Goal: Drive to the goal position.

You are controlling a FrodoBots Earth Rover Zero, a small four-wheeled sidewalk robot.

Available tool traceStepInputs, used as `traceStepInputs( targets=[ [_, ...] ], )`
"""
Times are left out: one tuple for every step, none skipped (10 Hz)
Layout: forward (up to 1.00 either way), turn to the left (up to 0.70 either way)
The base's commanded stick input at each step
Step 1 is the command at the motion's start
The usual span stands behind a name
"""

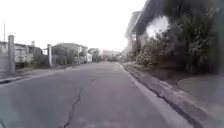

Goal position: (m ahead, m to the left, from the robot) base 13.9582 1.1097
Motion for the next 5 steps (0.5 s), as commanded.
traceStepInputs(
  targets=[
    [1.0, 0.0],
    [1.0, 0.0],
    [1.0, 0.0],
    [1.0, 0.0],
    [1.0, 0.0]
  ],
)
